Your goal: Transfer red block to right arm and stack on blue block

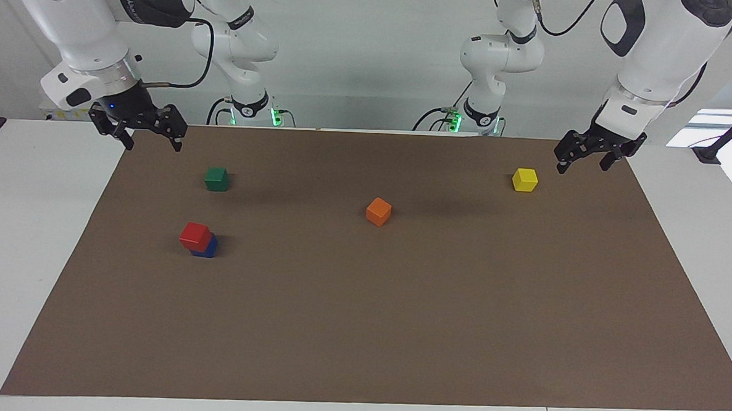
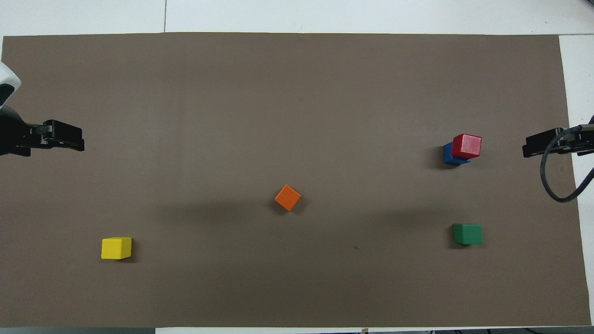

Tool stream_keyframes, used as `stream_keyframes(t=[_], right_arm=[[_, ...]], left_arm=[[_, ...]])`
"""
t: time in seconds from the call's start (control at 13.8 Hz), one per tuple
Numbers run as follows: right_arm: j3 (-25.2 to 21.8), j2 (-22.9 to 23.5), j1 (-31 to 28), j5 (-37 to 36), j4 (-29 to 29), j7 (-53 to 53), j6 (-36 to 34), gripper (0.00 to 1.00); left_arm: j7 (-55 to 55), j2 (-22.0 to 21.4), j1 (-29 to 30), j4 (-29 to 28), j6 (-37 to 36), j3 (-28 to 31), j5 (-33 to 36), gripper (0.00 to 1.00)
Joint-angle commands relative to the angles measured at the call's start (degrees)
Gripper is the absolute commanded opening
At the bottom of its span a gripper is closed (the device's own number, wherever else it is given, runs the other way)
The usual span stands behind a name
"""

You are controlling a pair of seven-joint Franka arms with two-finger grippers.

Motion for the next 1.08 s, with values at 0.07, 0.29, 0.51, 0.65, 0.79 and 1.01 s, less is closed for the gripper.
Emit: stream_keyframes(t=[0.07,0.29,0.51,0.65,0.79,1.01], right_arm=[[0.62,-0.6,-0.74,-0.12,-0.5,-0.12,-0.43,1.0],[0.71,-0.86,-0.13,0.05,-1.29,1.37,-0.16,1.0],[0.8,-1.04,-0.13,0.06,-2.17,2.08,1.32,1.0],[0.8,-1.83,-0.04,0.06,-3.83,2.17,3.43,1.0],[0.8,-2.36,-0.04,0.06,-4.81,2.17,4.14,1.0],[0.8,-2.36,-0.04,0.49,-4.63,2.17,3.62,1.0]], left_arm=[[0.3,-1.07,0.46,-0.97,0.3,-0.13,-0.71,1.0],[0.3,-1.07,0.46,-0.98,0.39,-0.13,-0.8,1.0],[0.3,-1.07,0.46,-0.97,0.3,-0.13,-0.71,1.0],[0.3,-1.07,0.46,-0.97,0.39,-0.13,-0.71,1.0],[0.3,-1.07,0.46,-0.97,0.3,-0.13,-0.71,1.0],[0.3,-1.07,0.46,-0.97,0.3,-0.13,-0.71,1.0]])
